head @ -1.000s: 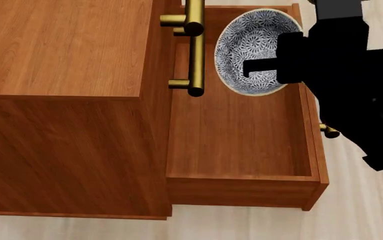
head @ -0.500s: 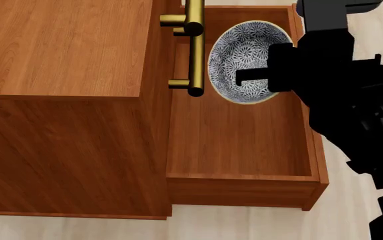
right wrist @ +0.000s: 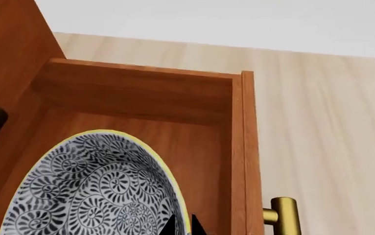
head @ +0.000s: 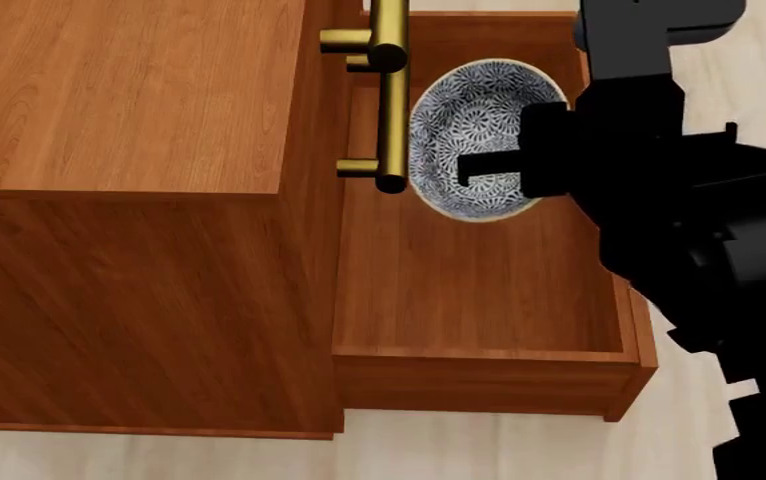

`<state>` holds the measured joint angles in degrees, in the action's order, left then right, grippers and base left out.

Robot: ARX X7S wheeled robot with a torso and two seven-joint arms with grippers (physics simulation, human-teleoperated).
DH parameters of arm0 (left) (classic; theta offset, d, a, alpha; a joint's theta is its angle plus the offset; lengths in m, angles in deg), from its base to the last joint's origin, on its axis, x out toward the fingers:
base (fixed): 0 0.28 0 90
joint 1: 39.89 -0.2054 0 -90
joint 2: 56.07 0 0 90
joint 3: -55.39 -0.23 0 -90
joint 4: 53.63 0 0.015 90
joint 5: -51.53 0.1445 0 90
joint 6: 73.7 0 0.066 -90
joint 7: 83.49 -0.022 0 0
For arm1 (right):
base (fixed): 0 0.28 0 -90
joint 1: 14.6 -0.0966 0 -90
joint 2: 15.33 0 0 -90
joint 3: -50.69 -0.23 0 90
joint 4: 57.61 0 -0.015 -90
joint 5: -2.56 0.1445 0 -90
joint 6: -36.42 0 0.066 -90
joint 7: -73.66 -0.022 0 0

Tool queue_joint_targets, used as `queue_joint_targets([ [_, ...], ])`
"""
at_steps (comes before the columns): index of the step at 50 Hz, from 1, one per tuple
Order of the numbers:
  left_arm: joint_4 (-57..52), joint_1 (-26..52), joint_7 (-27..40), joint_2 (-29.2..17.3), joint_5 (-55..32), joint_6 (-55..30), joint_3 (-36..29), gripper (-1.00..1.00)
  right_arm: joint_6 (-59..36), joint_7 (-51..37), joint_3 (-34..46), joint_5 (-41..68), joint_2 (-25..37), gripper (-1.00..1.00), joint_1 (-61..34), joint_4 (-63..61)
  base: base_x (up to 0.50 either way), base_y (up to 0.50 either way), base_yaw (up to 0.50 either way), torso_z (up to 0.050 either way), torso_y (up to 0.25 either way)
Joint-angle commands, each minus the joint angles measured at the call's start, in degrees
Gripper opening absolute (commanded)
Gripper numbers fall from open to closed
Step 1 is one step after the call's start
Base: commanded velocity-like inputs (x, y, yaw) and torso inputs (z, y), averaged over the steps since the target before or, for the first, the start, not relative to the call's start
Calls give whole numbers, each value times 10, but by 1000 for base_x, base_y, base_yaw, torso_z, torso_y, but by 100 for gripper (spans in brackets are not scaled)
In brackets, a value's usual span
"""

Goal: Put the bowl in the bottom drawer of the cabinet.

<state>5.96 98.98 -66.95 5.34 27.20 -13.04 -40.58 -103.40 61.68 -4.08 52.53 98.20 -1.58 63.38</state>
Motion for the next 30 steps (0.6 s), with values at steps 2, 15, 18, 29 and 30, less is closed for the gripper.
queue_joint_targets([
  [2,27,-19,0,1,-14,-3,-13,100,13,15,6,-12,-11,-100,-4,18,0,0,1,0,0],
  [15,34,-16,0,1,-11,2,-15,100,30,30,10,-18,-25,-100,-4,48,4,0,0,0,-4],
  [18,38,-18,-1,2,-9,7,-16,100,33,32,11,-19,-27,-100,-3,52,0,0,-2,0,-3],
  [29,35,-19,1,-1,-11,5,-14,100,45,43,12,-21,-37,-100,0,74,5,0,-2,0,-5],
  [30,35,-19,1,-1,-11,5,-14,100,45,43,11,-20,-38,-100,0,75,0,0,-1,0,-10],
])
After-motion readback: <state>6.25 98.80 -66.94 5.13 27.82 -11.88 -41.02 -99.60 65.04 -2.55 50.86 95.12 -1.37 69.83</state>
